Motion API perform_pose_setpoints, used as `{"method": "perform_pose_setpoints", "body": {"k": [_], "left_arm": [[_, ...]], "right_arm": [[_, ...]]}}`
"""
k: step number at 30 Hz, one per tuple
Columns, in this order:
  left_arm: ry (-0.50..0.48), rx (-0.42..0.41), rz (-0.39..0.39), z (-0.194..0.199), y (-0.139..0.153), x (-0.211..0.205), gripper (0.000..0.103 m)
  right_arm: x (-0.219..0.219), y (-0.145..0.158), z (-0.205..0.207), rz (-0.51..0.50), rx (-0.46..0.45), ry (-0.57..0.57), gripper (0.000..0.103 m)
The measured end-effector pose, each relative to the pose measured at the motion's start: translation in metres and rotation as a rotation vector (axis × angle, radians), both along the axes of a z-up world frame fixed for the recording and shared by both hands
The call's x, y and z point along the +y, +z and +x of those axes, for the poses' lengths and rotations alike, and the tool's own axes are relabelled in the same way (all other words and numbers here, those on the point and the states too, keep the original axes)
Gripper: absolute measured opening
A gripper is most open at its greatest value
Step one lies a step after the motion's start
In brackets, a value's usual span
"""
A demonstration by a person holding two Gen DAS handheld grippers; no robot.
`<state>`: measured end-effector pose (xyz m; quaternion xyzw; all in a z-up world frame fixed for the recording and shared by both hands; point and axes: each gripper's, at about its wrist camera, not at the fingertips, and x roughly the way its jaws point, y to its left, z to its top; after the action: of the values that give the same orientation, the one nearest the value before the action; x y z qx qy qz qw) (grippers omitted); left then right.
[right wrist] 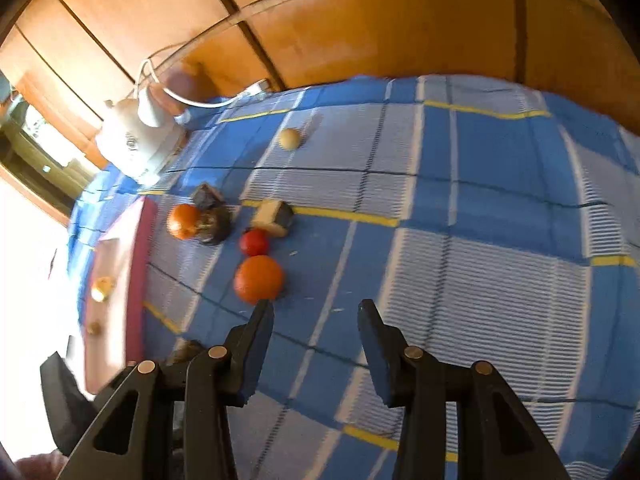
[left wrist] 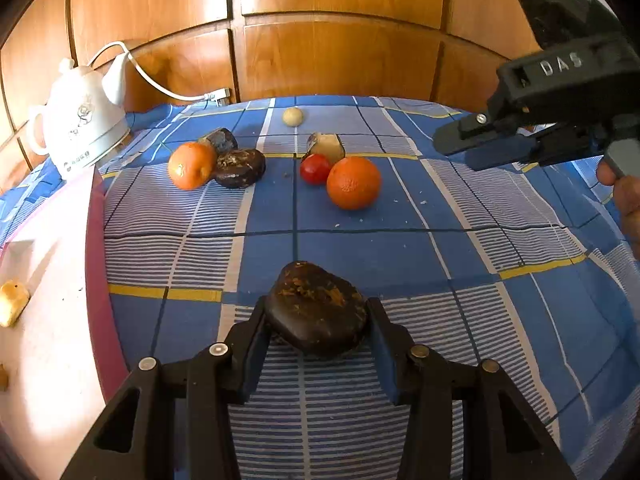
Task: Organize fruits
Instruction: 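Lift the dark fruit with left tool while right tool grasps the beige-and-brown cylinder, then carry the dark fruit into the tray and open the left tool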
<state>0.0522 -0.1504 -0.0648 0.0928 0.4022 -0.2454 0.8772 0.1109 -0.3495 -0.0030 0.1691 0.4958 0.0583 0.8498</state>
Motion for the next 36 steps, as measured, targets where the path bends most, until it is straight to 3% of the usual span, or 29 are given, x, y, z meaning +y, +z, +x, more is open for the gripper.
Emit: {"method": "perform_pose_setpoints", "body": {"k": [3,6,10,17,18,21,22,29,36], "left_arm": [[-0.004,-0.011,-0.013,-0.001,-0.001,0.002,0.047],[-0.003,-0.027,-0.011,-0.002,-0.001,0.001,0.047],[-0.002,-0.034,-0.018,-0.003,-0.001,0.002,0.047],[-0.002,-0.049,-0.026,-0.006,-0.001,0.003,0.047],[-0.002,-0.05,-0.026,-0.006,-0.002,0.003,0.047],[-0.001,-0.051,-0.031,-0.006,-0.002,0.003,0.047],[-0.001,-0.05,-0.033,-0.006,-0.002,0.004,0.047],[-0.002,-0.053,-0.035,-0.005,-0.002,0.004,0.047],[-0.003,-0.053,-0.027,-0.005,-0.002,0.003,0.047]], "right_arm": [[0.006,0.003,0.01,0.055,0.004,0.002,0.046],[0.012,0.005,0.032,0.116,0.01,-0.022,0.058],[0.023,-0.003,0.065,0.137,0.051,-0.046,0.06],[0.042,-0.03,0.108,0.043,0.141,-0.083,0.06],[0.042,-0.032,0.11,0.046,0.145,-0.08,0.059],[0.046,-0.039,0.119,0.035,0.156,-0.079,0.043],[0.046,-0.041,0.12,0.027,0.155,-0.08,0.034],[0.03,-0.017,0.102,-0.031,0.084,-0.092,0.034],[0.0,-0.015,0.05,-0.255,0.132,-0.037,0.034]]}}
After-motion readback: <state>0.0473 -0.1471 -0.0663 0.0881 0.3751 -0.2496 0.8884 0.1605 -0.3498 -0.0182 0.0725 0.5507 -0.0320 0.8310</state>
